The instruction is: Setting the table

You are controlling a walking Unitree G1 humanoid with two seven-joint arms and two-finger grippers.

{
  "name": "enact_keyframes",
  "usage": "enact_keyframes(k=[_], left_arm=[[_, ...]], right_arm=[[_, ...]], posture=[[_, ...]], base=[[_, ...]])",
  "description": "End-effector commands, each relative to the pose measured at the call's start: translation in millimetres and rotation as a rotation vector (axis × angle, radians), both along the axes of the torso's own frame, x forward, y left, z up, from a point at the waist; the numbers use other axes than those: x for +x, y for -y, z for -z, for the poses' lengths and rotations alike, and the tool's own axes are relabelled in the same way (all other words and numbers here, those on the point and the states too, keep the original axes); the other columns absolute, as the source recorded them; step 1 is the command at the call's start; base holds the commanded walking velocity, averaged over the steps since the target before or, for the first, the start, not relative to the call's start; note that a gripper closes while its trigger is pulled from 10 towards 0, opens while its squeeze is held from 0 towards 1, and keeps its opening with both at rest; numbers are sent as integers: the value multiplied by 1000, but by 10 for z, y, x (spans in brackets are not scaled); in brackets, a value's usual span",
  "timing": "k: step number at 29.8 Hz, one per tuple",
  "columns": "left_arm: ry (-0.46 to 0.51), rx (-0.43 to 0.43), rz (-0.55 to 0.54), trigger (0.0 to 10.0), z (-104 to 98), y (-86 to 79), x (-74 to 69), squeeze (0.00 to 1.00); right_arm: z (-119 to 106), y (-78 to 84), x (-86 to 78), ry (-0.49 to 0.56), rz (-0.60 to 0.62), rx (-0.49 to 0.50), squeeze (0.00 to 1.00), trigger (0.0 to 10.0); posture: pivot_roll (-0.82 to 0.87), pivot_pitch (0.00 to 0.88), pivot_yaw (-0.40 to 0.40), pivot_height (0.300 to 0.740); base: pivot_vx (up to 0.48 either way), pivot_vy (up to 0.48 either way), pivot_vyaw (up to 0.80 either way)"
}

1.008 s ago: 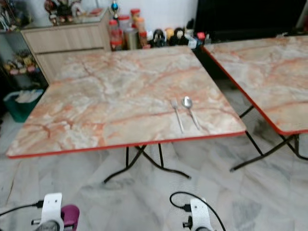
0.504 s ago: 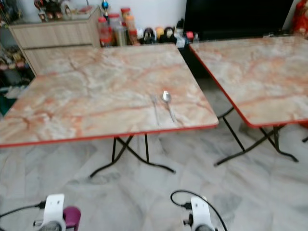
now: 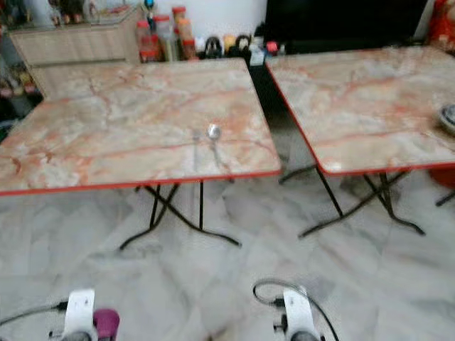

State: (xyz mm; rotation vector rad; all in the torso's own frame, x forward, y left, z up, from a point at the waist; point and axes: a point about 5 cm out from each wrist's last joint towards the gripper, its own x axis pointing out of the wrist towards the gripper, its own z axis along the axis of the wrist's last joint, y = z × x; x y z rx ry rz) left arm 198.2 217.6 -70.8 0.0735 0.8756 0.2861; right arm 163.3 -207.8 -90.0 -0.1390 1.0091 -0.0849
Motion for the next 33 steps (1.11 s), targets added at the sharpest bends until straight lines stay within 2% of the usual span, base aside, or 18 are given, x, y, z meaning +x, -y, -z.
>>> enact_keyframes(k=[1, 10, 16, 28, 33], left_arm=[[-9, 22, -9, 10000, -13, -94, -11, 0], [-13, 22, -9, 10000, -8, -83, -16, 0], [-5, 10, 11, 10000, -11, -63, -3, 0], [-5, 5, 36, 10000, -10, -18, 14, 0], [-4, 5, 37, 10000, -11, -8, 20, 0]], right_arm=[[-56, -70, 150, 44, -6, 22, 0, 10000], [-42, -89, 128, 27, -50, 8, 0, 10000], [-37, -74, 116, 21, -12, 10, 0, 10000], [-59, -67, 161, 40, 26, 27, 0, 10000], [-52, -85, 153, 33, 15, 35, 0, 10000]], posture=[[-44, 0, 28, 702], [-46, 0, 29, 702], [-45, 0, 28, 702], [-52, 0, 30, 702], [-48, 0, 29, 702]], base=[[360, -315, 0], [370, -300, 118], [351, -317, 176], [0, -442, 0], [0, -461, -521]])
